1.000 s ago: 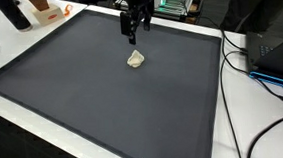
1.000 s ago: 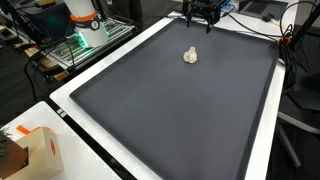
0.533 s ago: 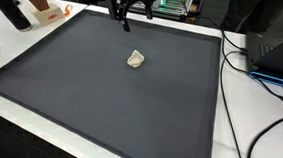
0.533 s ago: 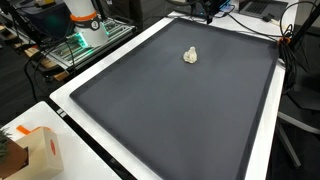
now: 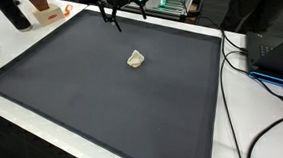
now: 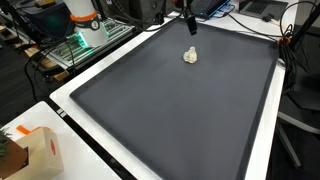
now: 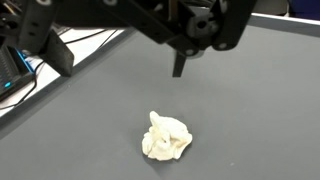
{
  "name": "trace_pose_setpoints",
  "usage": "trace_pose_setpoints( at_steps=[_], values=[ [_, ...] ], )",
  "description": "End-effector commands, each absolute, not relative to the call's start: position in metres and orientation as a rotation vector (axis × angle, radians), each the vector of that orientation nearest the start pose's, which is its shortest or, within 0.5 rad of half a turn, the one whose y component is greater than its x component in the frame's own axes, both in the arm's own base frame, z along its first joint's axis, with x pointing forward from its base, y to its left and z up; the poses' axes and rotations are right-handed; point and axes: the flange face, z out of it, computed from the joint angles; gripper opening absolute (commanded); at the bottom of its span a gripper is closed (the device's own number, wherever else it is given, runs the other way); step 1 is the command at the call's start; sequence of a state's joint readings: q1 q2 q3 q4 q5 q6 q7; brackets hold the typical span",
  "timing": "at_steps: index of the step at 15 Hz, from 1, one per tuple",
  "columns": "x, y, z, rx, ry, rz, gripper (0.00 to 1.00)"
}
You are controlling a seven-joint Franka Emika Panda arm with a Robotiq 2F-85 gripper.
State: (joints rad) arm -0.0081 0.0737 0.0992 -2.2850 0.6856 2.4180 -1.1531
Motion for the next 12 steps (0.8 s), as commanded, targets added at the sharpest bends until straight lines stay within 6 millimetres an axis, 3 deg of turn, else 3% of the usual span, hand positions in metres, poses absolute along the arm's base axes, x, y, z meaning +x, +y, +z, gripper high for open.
trace_pose_setpoints(
  at_steps=[1,7,12],
  values=[
    [0.506,0.029,0.307,-2.553,-0.709,-0.422,1.00],
    [0.491,-0.001,0.276,-2.528,-0.270,-0.443,1.00],
    [0.485,-0.014,0.251,-2.496,0.017,-0.390,1.00]
  ],
)
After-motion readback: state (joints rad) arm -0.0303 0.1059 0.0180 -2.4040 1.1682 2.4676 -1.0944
